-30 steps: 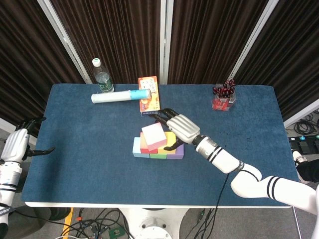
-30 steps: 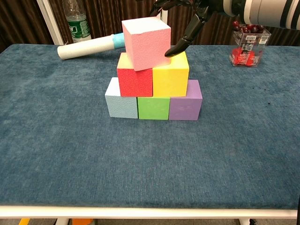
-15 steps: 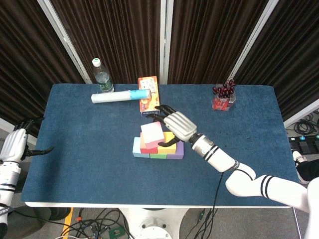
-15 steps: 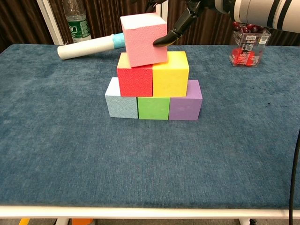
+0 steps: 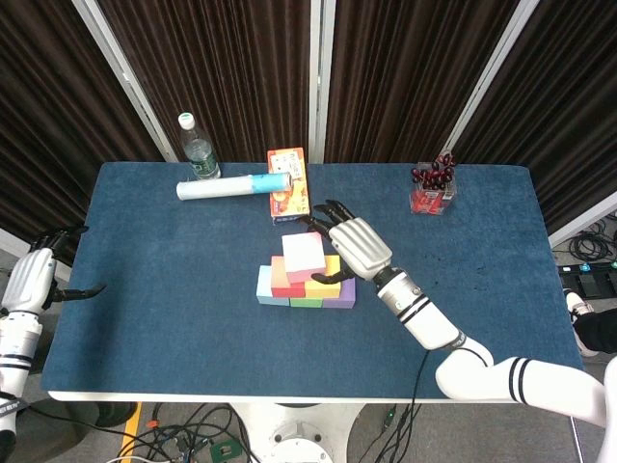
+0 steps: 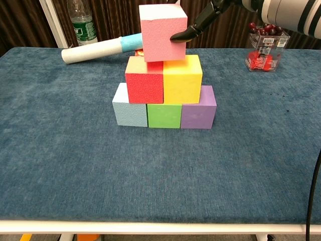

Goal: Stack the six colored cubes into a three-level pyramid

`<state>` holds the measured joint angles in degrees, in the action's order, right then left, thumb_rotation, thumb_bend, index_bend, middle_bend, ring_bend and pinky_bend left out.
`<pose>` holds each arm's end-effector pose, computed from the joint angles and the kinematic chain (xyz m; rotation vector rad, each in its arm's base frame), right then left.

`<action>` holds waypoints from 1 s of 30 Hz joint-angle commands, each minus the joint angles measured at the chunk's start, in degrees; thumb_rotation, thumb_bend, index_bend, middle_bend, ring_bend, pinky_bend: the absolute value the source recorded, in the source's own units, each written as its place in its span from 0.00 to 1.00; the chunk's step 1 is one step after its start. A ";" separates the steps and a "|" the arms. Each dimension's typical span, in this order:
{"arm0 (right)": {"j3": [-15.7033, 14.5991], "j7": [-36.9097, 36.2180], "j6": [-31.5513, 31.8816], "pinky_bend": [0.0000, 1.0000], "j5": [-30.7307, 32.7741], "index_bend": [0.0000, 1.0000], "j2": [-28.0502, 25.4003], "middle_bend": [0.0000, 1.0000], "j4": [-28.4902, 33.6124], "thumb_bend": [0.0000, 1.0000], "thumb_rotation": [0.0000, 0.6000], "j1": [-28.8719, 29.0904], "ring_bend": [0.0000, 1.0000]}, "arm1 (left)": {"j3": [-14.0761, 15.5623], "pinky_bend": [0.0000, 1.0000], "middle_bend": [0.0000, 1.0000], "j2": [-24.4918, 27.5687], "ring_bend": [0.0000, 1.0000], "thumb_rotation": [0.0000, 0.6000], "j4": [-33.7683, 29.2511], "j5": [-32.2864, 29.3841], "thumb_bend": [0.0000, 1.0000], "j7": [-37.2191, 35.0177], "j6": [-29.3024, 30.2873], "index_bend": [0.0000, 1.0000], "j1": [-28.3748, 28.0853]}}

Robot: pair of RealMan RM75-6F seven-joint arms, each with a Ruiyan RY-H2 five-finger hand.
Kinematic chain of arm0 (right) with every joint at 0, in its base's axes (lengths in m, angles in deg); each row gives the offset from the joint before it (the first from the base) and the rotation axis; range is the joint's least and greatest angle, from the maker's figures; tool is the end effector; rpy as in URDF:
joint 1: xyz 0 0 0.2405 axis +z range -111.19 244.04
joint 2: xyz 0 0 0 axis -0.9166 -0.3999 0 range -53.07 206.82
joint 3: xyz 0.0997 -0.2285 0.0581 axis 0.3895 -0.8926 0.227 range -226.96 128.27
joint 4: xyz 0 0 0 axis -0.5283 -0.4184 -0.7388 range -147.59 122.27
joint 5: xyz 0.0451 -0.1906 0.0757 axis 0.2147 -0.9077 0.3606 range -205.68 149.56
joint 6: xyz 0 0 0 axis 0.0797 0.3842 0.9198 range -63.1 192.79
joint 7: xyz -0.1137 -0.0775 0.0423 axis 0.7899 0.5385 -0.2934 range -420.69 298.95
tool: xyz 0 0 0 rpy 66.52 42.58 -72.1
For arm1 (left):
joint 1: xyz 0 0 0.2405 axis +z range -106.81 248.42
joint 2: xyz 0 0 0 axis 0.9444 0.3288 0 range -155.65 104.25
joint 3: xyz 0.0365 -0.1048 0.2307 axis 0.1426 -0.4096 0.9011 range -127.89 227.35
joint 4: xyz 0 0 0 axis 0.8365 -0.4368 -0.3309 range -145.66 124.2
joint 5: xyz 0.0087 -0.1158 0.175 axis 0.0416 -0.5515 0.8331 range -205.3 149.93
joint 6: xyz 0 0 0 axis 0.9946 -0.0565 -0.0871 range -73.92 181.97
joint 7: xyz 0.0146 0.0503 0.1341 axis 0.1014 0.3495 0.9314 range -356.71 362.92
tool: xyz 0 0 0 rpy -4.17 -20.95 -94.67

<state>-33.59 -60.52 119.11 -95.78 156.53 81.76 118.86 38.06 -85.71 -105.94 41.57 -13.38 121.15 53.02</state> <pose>-0.0483 -0.3654 0.0384 1.9128 -1.0508 1.3612 -0.2896 0.2776 0.1732 -1.2266 -1.2465 -1.0967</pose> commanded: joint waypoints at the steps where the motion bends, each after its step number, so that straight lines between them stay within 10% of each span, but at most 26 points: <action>1: 0.63 5.47 2.25 0.00 4.55 0.18 1.19 0.47 3.05 0.12 1.00 -0.63 0.08 | 0.08 0.06 0.15 -0.32 0.07 1.00 0.64 0.18 0.06 -0.54 -0.18 0.19 -0.02; 30: 0.72 14.76 4.55 0.00 10.46 0.18 4.07 0.46 5.78 0.12 1.00 -0.59 0.08 | 0.27 0.06 0.15 -0.41 0.07 1.00 1.21 0.92 0.06 -1.50 -0.45 0.19 0.00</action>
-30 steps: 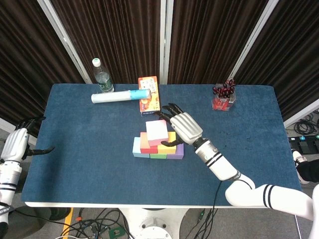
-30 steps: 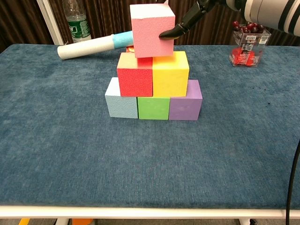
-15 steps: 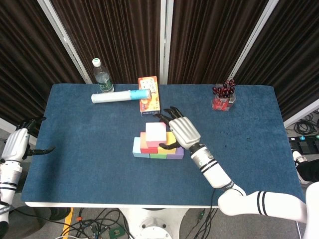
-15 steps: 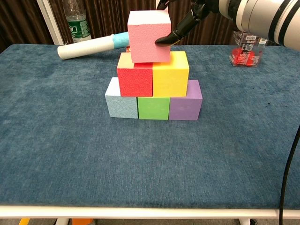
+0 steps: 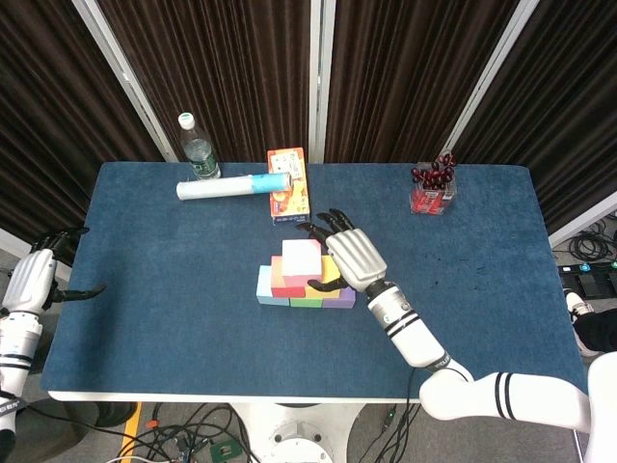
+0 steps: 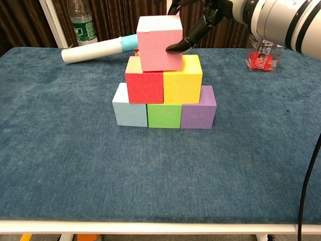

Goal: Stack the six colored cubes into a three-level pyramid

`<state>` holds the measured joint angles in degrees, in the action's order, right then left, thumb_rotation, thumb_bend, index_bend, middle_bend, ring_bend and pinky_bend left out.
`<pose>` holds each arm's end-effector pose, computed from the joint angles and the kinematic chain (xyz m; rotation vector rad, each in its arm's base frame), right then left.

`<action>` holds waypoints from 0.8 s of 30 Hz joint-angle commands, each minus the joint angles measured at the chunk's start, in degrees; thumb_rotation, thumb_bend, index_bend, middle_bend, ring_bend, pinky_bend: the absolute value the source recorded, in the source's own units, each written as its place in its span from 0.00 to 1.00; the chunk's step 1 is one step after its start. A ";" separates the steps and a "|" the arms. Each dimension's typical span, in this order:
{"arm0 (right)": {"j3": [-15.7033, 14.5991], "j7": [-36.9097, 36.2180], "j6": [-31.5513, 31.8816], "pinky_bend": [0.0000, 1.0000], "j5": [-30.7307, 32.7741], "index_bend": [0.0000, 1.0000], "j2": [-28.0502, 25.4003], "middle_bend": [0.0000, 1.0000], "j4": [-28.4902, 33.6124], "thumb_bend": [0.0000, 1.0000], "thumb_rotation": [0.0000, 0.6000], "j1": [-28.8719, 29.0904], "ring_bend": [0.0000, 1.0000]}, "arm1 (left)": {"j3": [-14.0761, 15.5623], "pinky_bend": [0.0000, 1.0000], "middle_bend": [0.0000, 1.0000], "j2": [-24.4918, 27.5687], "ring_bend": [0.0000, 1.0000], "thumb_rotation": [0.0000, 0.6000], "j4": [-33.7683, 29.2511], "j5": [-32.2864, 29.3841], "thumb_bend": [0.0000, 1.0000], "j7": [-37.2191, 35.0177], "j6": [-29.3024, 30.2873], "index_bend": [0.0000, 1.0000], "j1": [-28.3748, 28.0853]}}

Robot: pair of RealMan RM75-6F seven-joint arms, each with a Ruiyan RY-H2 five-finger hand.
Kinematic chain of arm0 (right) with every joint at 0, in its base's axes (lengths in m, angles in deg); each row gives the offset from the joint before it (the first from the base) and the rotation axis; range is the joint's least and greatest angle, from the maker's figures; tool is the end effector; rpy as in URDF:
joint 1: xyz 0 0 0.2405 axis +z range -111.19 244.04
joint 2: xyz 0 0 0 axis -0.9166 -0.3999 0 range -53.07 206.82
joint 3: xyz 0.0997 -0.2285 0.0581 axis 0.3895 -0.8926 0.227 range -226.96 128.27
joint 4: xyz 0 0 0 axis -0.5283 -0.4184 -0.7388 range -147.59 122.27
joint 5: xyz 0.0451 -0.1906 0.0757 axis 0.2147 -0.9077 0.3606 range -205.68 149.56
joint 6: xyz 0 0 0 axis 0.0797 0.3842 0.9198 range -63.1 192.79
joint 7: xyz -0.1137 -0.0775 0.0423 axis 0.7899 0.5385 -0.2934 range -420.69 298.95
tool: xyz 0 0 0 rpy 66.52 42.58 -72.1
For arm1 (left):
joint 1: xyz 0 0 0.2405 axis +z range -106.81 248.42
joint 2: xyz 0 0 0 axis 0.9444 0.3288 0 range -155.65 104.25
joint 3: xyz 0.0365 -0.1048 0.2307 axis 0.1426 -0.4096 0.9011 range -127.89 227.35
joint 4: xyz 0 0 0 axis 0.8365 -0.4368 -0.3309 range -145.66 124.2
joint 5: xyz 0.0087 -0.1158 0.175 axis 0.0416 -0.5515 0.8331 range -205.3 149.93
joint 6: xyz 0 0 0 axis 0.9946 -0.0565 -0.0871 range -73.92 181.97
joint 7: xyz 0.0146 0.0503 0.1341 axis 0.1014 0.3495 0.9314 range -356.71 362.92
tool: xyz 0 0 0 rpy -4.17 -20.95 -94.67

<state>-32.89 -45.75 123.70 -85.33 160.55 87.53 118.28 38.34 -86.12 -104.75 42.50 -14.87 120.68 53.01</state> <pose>-0.0405 -0.3462 0.0215 1.8474 -1.0772 1.2863 -0.2926 0.2778 0.1712 -1.2336 -1.2569 -1.1007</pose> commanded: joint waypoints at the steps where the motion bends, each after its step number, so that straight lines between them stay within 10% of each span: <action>1: 0.04 0.13 0.03 0.00 -0.06 0.18 0.09 0.46 -0.03 0.12 1.00 0.00 0.08 | -0.02 0.06 0.15 -0.02 0.07 1.00 0.05 -0.02 0.06 -0.03 0.06 0.19 0.02; 24: 0.12 1.67 -0.21 0.00 0.27 0.18 0.29 0.45 0.07 0.12 1.00 0.06 0.08 | 0.05 0.06 0.15 -0.35 0.08 1.00 0.45 0.08 0.06 -0.22 -0.05 0.19 0.01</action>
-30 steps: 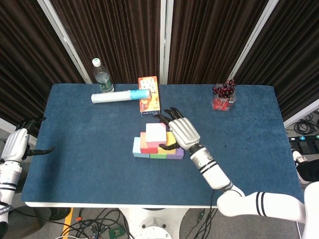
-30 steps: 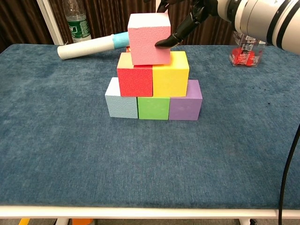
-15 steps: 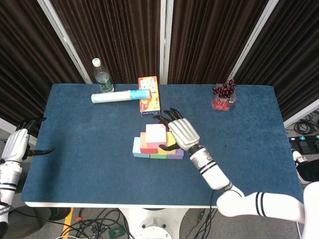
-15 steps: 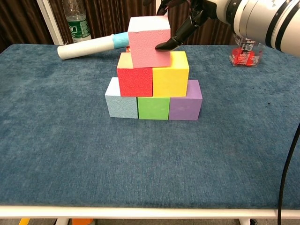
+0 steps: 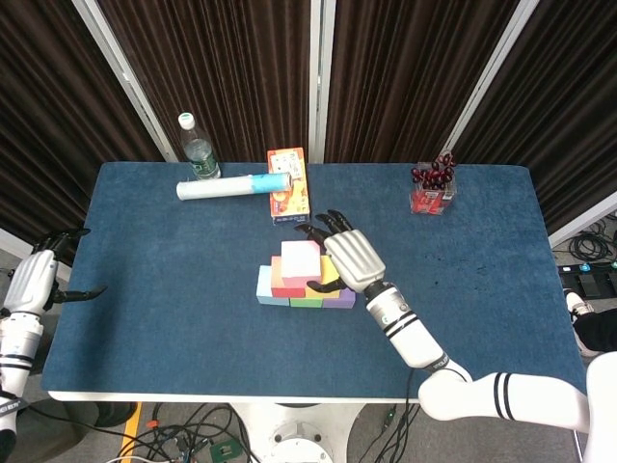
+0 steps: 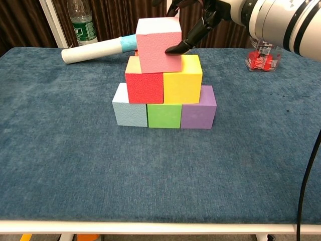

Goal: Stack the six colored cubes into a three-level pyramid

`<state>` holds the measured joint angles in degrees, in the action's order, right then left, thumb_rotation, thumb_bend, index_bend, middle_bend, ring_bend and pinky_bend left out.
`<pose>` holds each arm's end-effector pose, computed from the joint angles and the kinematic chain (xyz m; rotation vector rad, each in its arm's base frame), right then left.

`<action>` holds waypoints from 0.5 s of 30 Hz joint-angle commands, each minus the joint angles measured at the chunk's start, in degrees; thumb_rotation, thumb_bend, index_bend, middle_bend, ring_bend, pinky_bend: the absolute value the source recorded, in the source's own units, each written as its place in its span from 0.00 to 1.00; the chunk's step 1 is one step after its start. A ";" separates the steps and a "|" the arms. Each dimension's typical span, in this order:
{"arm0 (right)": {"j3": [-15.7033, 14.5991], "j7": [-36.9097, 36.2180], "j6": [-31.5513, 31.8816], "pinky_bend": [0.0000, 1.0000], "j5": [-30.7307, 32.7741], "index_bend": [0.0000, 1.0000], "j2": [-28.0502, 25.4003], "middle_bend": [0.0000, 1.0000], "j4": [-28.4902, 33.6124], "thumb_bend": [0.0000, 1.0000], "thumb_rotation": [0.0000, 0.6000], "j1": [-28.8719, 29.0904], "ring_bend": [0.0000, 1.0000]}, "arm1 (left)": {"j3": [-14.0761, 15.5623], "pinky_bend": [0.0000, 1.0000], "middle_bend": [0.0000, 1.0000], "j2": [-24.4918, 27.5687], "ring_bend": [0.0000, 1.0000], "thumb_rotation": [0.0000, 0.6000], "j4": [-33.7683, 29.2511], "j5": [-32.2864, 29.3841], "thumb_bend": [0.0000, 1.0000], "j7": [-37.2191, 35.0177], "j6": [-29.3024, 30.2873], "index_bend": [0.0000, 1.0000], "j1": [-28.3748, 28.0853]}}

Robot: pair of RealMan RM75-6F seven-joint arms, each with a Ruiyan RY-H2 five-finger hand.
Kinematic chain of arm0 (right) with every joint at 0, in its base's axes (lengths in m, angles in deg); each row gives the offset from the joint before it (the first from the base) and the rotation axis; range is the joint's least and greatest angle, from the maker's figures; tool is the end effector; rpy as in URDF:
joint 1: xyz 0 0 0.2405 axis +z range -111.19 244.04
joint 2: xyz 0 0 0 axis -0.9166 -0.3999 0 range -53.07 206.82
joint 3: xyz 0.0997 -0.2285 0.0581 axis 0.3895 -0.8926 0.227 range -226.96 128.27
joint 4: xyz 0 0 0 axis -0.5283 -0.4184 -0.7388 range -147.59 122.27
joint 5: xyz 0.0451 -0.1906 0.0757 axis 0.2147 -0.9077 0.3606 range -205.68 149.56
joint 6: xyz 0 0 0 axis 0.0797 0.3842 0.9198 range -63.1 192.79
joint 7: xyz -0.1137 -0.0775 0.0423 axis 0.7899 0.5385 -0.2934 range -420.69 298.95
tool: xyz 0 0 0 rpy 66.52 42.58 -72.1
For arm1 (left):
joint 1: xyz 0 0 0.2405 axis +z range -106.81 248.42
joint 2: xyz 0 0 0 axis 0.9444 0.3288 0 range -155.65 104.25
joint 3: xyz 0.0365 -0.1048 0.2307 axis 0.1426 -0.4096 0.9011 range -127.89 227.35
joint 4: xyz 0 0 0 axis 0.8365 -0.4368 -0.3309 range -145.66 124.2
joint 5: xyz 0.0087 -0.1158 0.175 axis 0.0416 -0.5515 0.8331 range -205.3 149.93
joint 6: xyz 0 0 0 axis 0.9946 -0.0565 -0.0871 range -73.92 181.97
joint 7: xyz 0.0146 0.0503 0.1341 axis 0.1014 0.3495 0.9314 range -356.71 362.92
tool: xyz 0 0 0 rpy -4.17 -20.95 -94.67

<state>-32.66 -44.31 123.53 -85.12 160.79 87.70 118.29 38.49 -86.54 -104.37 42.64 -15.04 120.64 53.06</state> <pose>-0.0389 -0.3454 0.0203 1.8561 -1.0609 1.2761 -0.2939 0.2773 0.1690 -1.2337 -1.2617 -1.0998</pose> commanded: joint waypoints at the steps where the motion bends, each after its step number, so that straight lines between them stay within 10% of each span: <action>1: -0.20 0.37 -0.20 0.00 0.17 0.18 0.07 0.45 -0.14 0.12 1.00 0.08 0.08 | -0.08 0.06 0.15 0.17 0.07 1.00 0.11 -0.13 0.06 -0.23 -0.20 0.19 -0.04; 8: -0.44 1.07 -0.68 0.00 0.66 0.15 0.05 0.41 -0.20 0.12 1.00 0.25 0.08 | -0.09 0.06 0.15 0.04 0.07 1.00 0.52 -0.08 0.06 -0.74 -0.24 0.19 0.01; 15: -0.81 0.69 -1.94 0.00 0.65 0.00 -1.32 0.09 0.89 0.04 1.00 0.12 0.00 | -0.14 0.06 0.15 0.00 0.07 1.00 0.82 0.13 0.06 -0.90 -0.24 0.19 -0.07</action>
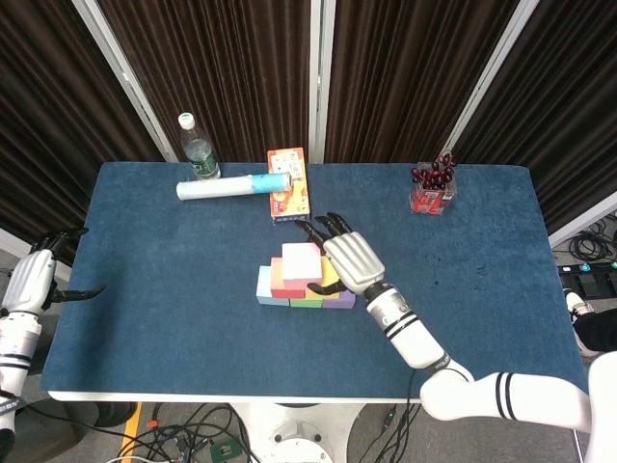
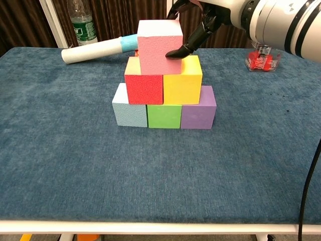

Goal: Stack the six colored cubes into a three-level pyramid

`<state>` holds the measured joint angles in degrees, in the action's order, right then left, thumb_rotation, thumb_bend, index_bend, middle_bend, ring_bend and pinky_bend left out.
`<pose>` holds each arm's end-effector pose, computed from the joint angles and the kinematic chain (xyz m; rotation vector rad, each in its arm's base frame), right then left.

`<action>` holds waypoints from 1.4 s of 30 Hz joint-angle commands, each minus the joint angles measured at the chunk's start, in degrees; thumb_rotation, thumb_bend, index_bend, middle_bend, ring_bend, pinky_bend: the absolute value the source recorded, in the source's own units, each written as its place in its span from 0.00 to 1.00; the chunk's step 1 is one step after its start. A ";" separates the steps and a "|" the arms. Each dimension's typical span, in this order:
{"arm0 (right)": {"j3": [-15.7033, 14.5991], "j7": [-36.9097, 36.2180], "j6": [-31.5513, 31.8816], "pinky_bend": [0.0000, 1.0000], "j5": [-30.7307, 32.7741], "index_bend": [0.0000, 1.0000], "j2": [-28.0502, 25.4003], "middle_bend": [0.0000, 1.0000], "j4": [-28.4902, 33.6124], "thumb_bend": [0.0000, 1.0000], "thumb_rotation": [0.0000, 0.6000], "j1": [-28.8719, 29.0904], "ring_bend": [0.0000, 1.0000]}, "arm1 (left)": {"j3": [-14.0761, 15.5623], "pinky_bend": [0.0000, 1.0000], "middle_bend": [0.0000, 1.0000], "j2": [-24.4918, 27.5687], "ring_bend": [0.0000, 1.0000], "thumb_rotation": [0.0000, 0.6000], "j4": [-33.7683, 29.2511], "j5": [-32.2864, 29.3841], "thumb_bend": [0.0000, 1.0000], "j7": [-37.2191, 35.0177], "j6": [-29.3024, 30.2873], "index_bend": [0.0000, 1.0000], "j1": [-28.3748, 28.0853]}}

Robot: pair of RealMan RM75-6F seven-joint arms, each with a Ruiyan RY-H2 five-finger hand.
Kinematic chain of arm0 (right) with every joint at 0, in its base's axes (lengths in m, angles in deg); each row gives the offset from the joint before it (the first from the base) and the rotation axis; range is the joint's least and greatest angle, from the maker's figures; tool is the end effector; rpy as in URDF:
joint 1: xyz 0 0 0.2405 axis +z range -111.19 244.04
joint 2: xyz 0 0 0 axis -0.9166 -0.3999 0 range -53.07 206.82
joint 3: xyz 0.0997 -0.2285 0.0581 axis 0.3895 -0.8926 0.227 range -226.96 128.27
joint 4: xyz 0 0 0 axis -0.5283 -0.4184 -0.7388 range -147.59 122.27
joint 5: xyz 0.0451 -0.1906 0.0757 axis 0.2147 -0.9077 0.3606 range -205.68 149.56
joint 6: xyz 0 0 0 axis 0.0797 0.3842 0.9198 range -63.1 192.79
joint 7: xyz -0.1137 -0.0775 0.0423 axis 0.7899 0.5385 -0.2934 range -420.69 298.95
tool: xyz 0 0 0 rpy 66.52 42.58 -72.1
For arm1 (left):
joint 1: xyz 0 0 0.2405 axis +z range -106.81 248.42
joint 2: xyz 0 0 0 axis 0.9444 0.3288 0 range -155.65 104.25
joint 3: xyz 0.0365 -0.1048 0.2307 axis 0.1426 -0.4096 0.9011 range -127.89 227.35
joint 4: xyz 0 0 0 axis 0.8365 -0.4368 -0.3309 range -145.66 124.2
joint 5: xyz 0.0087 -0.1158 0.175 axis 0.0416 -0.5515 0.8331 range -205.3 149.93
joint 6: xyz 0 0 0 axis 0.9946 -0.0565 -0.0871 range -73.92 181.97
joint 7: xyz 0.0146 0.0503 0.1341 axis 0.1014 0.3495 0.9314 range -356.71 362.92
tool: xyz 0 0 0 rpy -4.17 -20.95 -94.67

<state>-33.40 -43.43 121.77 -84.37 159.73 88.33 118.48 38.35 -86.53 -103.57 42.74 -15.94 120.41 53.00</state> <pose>-0.0423 -0.3433 0.0186 1.8958 -1.0594 1.2295 -0.2962 0.2789 0.1710 -1.2285 -1.2617 -1.1034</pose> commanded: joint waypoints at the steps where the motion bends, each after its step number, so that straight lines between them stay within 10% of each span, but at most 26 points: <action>1: -0.11 -0.23 -0.29 0.00 -0.28 0.00 -0.49 0.07 0.42 0.03 1.00 -0.08 0.00 | 0.14 0.06 0.15 -0.06 0.07 1.00 -0.23 0.23 0.06 0.10 0.15 0.19 0.08; 18: -0.07 -7.15 8.29 0.00 -9.06 0.00 -12.79 0.03 6.83 0.06 1.00 -9.15 0.00 | 0.66 0.06 0.15 -2.46 0.07 1.00 3.16 -2.23 0.06 10.51 4.18 0.19 0.98; 27: -10.21 -20.32 16.77 0.00 -22.12 0.00 -22.52 0.13 0.01 0.15 1.00 -23.71 0.00 | 4.50 0.06 0.16 -6.84 0.07 1.00 9.85 1.63 0.06 16.29 12.41 0.19 5.62; 42: -18.83 -33.65 31.31 0.00 -30.66 0.00 -17.95 0.05 -9.89 0.16 1.00 -40.94 0.00 | 11.41 0.06 0.16 -10.54 0.07 1.00 4.47 9.22 0.06 21.17 25.97 0.19 16.55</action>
<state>-51.54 -76.66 152.20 -114.42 140.92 79.23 78.62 49.25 -96.35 -98.76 51.07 4.96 145.35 68.83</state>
